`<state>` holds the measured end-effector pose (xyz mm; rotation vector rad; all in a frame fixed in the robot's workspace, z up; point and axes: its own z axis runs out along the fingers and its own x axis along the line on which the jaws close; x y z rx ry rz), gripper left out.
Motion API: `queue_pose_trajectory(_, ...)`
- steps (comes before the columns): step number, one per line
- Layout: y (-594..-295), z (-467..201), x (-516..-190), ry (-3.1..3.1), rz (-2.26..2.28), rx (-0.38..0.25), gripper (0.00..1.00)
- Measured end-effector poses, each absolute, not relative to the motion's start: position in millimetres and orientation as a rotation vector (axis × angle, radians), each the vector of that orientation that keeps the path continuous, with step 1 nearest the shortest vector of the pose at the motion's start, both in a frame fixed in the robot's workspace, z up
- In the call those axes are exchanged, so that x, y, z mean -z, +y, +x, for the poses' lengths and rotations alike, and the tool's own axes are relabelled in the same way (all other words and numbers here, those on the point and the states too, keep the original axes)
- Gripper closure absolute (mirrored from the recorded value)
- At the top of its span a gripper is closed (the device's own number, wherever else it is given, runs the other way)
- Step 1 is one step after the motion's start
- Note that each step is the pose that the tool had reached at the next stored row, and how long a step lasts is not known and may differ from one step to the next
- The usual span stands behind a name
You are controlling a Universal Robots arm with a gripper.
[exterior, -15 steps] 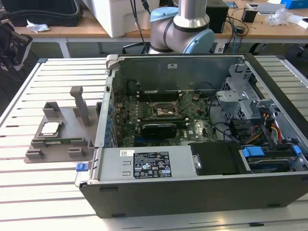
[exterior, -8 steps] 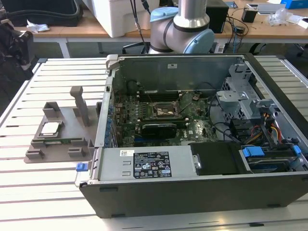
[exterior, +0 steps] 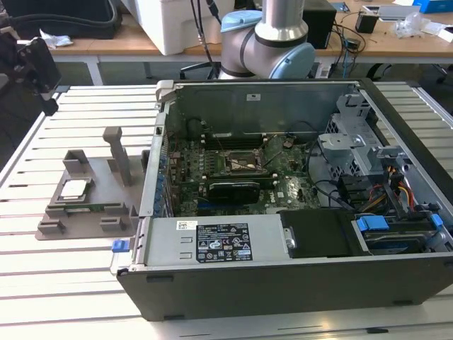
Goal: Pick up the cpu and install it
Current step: 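Pick up the cpu and move it towards the insertion slot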
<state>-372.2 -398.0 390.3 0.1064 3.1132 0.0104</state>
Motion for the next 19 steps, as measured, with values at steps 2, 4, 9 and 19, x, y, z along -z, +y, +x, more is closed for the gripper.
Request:
queue_pose_trajectory(2,-397.5,-372.0,-389.0,3.114,0.087,-0.008,0.16)
queue_pose_trajectory(4,-396.6,-371.7,-383.7,3.114,0.076,-0.007,0.16)
queue_pose_trajectory(9,-395.3,-372.2,-374.9,3.115,0.001,-0.008,0.16)
queue_pose_trajectory(19,-395.0,-373.2,-363.7,3.115,-0.015,-0.009,0.16)
